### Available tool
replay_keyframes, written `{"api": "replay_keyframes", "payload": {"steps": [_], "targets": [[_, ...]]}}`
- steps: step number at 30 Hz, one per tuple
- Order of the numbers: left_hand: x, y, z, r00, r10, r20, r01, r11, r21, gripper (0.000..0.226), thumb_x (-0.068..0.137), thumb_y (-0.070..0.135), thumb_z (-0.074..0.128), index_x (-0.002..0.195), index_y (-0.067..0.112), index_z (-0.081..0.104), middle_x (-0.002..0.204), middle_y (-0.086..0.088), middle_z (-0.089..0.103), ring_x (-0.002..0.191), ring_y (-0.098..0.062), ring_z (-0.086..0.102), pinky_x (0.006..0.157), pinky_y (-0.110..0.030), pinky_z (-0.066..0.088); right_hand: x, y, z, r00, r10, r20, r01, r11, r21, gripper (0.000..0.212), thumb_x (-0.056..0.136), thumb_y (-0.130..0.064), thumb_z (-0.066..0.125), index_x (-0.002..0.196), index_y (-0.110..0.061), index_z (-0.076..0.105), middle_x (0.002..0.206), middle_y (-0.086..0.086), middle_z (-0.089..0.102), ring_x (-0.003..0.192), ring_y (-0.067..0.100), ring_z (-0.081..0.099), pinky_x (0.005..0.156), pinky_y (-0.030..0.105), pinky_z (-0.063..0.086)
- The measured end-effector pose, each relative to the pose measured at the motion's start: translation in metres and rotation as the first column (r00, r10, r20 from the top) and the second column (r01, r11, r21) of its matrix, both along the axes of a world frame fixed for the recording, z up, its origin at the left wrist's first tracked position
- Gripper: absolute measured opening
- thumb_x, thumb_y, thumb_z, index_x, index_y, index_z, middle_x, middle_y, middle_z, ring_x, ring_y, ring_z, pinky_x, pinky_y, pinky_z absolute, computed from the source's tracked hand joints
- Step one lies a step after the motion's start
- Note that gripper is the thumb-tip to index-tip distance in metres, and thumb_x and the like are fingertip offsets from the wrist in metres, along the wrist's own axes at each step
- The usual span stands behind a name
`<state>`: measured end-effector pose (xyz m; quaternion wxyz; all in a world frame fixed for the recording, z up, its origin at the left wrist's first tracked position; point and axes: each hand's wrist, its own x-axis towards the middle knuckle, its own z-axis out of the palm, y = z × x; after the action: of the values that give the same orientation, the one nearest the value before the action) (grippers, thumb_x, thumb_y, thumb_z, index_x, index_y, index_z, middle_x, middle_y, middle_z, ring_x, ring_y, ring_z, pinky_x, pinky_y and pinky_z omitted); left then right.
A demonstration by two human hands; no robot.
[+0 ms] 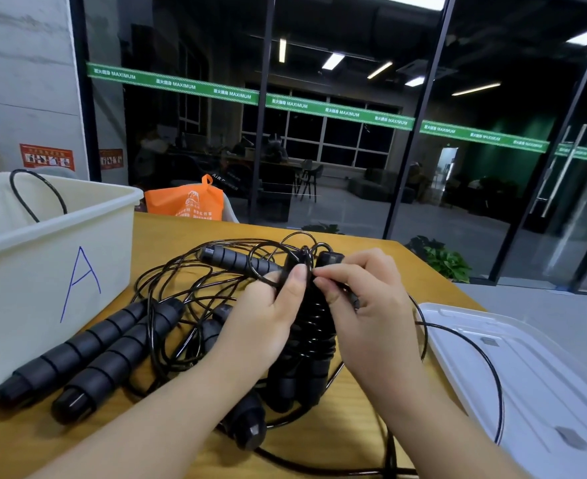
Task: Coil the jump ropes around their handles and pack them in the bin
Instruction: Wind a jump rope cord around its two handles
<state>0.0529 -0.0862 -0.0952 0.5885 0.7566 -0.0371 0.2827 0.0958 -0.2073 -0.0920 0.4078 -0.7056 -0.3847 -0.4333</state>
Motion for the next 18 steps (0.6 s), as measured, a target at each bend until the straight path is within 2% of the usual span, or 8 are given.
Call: {"api": "replay_keyframes", "payload": {"steps": [2,4,6,7,10,13,16,18], "targets": [[-0.002,0.000,0.002,1.000,-0.014,0.004,0.014,0.999,-0.051,0.047,0.080,0.056,0.036,0.087,0.019,0.065,0.054,0.008,0.061,0.053,0.001,0.058,0.049,-0.010,0.042,0.000,-0.002,0.001,1.000,-0.003,-0.002,0.003,1.000,0.014,0.018,0.087,-0.026,0.060,0.092,-0.018,0.074,0.085,-0.014,0.049,0.089,0.005,0.041,0.083,0.009,0.035],[-0.002,0.001,0.004,1.000,-0.008,-0.015,0.007,0.996,-0.092,0.044,0.087,0.051,0.038,0.090,0.018,0.067,0.070,-0.004,0.069,0.063,-0.006,0.064,0.053,-0.010,0.046,-0.001,-0.005,0.002,0.997,0.020,-0.076,-0.018,0.999,0.027,0.020,0.085,-0.037,0.057,0.100,-0.033,0.070,0.092,-0.017,0.050,0.096,0.005,0.042,0.085,0.010,0.033],[-0.002,0.002,0.005,0.998,0.009,-0.061,-0.017,0.990,-0.140,0.045,0.089,0.050,0.040,0.086,0.015,0.069,0.076,-0.005,0.072,0.069,-0.006,0.067,0.059,-0.011,0.050,-0.003,-0.007,0.003,0.977,0.060,-0.205,-0.052,0.998,0.045,0.030,0.083,-0.047,0.059,0.112,-0.042,0.056,0.107,-0.020,0.049,0.106,-0.001,0.044,0.089,0.006,0.032],[-0.001,0.004,0.005,0.996,0.013,-0.093,-0.029,0.983,-0.180,0.055,0.086,0.057,0.041,0.086,0.010,0.069,0.077,-0.007,0.072,0.073,-0.011,0.069,0.067,-0.018,0.055,-0.003,-0.008,0.003,0.947,0.095,-0.308,-0.075,0.994,0.076,0.039,0.083,-0.052,0.062,0.118,-0.042,0.049,0.113,-0.022,0.048,0.109,-0.005,0.044,0.090,0.005,0.033],[0.004,0.008,0.007,0.982,0.025,-0.186,-0.098,0.913,-0.395,0.088,0.061,0.082,0.046,0.092,0.002,0.066,0.089,-0.016,0.072,0.087,-0.031,0.069,0.088,-0.050,0.053,-0.002,-0.009,0.005,0.746,0.254,-0.616,-0.148,0.964,0.219,0.064,0.070,-0.063,0.060,0.125,-0.031,0.052,0.114,-0.018,0.058,0.105,-0.005,0.053,0.084,0.009,0.042],[0.004,0.007,0.011,0.980,-0.003,-0.201,-0.110,0.831,-0.545,0.062,0.075,0.070,0.051,0.095,0.013,0.063,0.094,-0.008,0.072,0.092,-0.027,0.068,0.091,-0.049,0.051,-0.006,-0.006,0.005,0.557,0.384,-0.736,-0.309,0.919,0.246,0.052,0.066,-0.062,0.052,0.104,-0.028,0.066,0.096,-0.016,0.072,0.090,-0.005,0.064,0.074,0.011,0.046],[0.002,0.005,0.013,0.976,-0.086,-0.198,-0.051,0.801,-0.596,0.065,0.072,0.068,0.052,0.104,0.013,0.064,0.095,-0.008,0.074,0.092,-0.027,0.069,0.088,-0.047,0.053,-0.014,0.001,0.002,0.369,0.501,-0.783,-0.429,0.839,0.334,0.054,0.069,-0.062,0.055,0.109,-0.028,0.065,0.105,-0.008,0.073,0.099,0.007,0.068,0.087,0.027,0.053],[0.002,0.007,0.014,0.975,-0.068,-0.210,-0.072,0.803,-0.592,0.063,0.076,0.066,0.051,0.103,0.011,0.065,0.093,-0.009,0.074,0.090,-0.027,0.070,0.085,-0.046,0.054,-0.016,0.002,0.000,0.308,0.523,-0.795,-0.468,0.811,0.352,0.050,0.074,-0.062,0.066,0.114,-0.034,0.060,0.109,-0.008,0.071,0.102,0.010,0.068,0.090,0.033,0.054]]}}
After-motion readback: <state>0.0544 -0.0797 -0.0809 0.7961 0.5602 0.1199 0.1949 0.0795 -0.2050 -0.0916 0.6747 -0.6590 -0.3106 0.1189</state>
